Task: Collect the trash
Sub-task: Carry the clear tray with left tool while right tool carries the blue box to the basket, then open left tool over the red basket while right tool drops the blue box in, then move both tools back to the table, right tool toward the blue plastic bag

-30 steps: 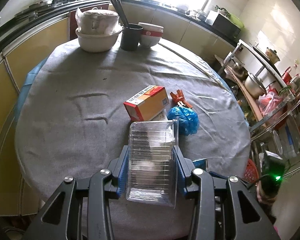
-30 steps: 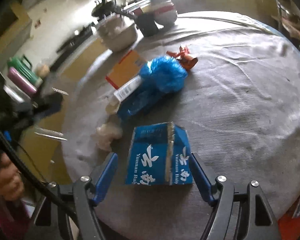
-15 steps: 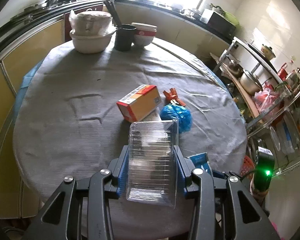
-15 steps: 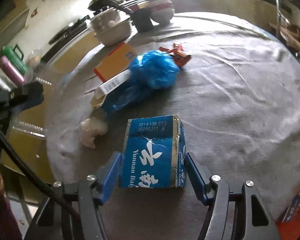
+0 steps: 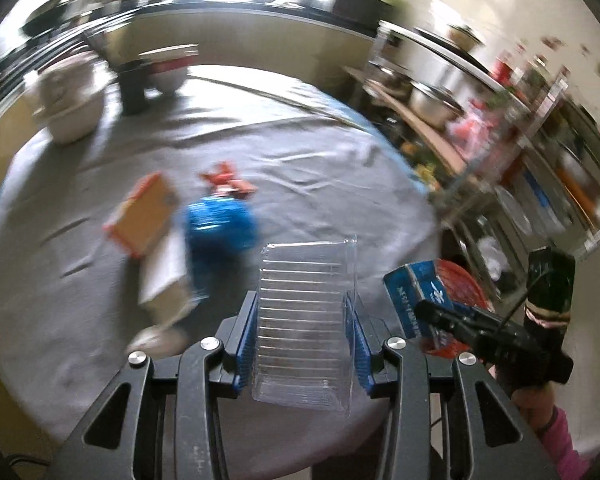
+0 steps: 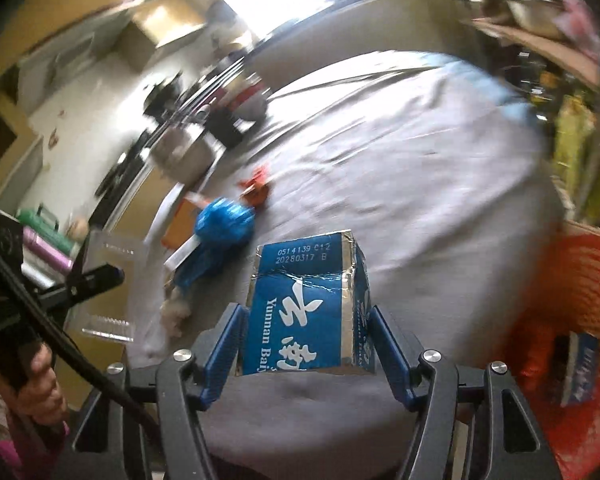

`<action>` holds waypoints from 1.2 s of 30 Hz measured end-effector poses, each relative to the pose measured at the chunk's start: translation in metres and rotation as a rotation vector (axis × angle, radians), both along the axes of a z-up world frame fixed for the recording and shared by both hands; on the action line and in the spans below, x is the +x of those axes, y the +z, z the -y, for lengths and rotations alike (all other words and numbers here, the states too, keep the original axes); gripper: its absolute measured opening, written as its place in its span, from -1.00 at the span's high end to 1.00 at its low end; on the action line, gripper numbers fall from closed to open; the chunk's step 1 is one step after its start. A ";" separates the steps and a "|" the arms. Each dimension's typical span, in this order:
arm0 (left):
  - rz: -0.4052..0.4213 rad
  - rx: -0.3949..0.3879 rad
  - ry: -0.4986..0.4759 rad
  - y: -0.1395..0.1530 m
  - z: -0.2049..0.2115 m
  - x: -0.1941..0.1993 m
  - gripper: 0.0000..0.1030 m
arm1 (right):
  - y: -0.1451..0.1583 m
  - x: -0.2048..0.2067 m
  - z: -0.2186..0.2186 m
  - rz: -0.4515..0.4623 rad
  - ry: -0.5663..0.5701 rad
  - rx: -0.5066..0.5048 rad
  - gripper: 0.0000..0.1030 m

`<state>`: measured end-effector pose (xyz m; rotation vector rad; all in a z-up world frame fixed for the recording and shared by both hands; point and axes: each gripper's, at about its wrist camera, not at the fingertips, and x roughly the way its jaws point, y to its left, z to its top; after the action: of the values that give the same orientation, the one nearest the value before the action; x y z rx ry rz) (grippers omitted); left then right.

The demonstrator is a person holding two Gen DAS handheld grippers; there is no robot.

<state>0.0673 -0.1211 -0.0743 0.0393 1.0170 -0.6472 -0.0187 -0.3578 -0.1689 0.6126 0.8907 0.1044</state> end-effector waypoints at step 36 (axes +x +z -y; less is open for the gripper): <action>-0.041 0.088 -0.275 -0.041 0.112 -0.048 -0.27 | -0.023 -0.117 0.144 -0.044 -0.402 0.202 -0.42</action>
<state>0.0197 -0.2330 -0.1151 0.2476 1.0888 -0.8559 -0.1353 -0.5015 -0.1922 0.9745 0.7889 -0.1840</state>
